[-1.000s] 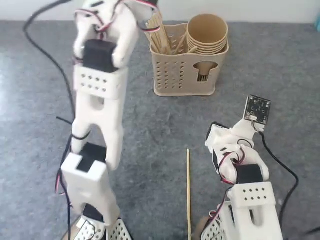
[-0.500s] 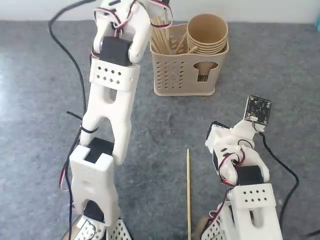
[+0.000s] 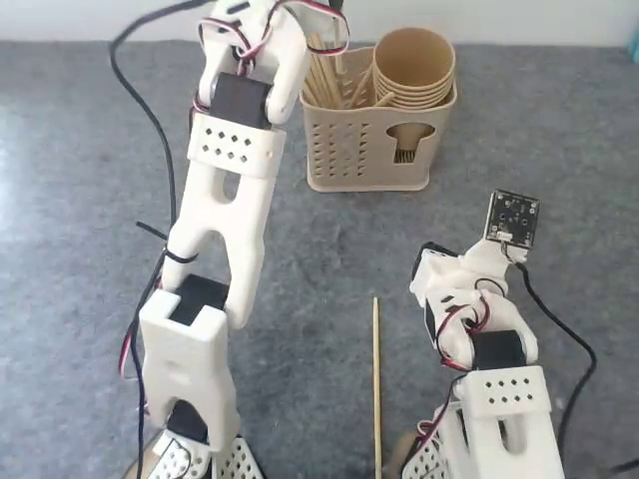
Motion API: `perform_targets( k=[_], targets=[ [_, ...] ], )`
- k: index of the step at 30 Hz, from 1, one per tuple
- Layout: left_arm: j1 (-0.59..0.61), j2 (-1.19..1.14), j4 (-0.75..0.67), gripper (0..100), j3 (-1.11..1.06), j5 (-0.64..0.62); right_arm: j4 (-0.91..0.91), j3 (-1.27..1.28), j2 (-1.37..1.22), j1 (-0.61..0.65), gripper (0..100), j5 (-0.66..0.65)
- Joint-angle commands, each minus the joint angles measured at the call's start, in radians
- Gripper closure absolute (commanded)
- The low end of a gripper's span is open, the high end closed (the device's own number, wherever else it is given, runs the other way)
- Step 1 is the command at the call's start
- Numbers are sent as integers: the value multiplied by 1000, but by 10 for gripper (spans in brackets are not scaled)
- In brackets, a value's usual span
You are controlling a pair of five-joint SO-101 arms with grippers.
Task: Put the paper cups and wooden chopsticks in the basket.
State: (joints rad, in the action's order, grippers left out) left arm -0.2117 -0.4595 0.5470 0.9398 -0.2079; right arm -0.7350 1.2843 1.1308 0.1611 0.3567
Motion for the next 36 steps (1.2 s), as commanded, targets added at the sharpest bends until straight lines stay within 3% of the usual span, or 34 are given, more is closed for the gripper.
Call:
perform_targets(
  k=[1, 10, 13, 19, 23, 32, 36],
  targets=[
    [-9, 21, -5, 882, 7, 0, 21, -5, 27, -8, 991, -20],
    [14, 23, 236, 867, 189, 6, 13, -6, 27, -8, 991, -20],
    [21, 23, 439, 865, 352, 6, -42, -28, 27, 7, 991, -15],
    [23, 23, 939, 865, 734, 6, -183, -80, 15, 162, 991, 64],
    [74, 86, 1112, 865, 720, 8, -182, -80, -31, 209, 990, 69],
    [350, 98, 1209, 865, 722, -2, -21, -114, -437, 423, 985, 71],
    [430, 97, 1209, 865, 697, 3, -68, -224, -604, 414, 881, 130]
  ],
)
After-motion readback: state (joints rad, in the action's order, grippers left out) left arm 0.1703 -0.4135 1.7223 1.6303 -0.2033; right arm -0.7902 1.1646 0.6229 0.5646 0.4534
